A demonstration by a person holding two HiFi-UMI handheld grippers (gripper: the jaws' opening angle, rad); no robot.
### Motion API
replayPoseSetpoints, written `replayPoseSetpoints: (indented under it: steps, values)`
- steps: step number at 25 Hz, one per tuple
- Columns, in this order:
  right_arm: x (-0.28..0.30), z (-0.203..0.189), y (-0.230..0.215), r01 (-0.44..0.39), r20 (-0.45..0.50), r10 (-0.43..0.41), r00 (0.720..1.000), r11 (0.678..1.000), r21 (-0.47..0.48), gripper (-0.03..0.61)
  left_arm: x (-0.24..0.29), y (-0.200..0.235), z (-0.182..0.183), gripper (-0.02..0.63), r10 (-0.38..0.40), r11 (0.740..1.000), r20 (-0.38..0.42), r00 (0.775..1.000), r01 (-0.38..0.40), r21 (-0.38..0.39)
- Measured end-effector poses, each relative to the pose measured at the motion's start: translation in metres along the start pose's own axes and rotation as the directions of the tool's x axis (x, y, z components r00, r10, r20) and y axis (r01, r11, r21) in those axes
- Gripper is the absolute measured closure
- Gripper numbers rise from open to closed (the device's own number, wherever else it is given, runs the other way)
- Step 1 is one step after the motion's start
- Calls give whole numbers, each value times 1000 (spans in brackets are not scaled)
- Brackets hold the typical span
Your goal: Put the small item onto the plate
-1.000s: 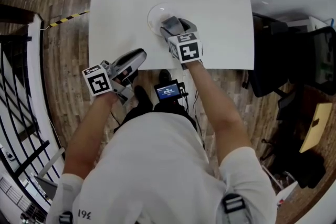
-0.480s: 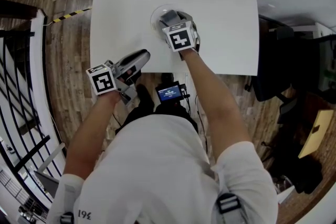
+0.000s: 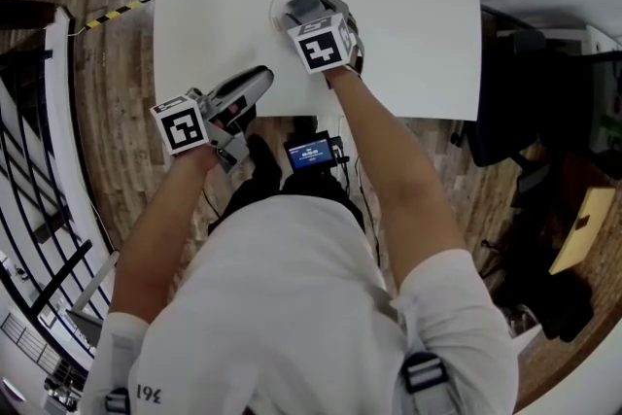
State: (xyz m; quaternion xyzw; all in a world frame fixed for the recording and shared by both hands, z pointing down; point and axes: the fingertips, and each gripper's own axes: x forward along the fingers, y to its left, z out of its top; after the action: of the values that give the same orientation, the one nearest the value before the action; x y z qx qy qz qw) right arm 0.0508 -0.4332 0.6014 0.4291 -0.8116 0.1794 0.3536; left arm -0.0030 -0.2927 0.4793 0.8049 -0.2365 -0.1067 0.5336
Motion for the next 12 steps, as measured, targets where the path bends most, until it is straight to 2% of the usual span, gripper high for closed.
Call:
replayPoseSetpoints:
  steps: [12]
  values:
    - [1, -3, -2, 6, -30, -6, 1000, 1000, 0, 267, -1, 4, 1, 505, 7, 1000, 6, 1000, -6, -25]
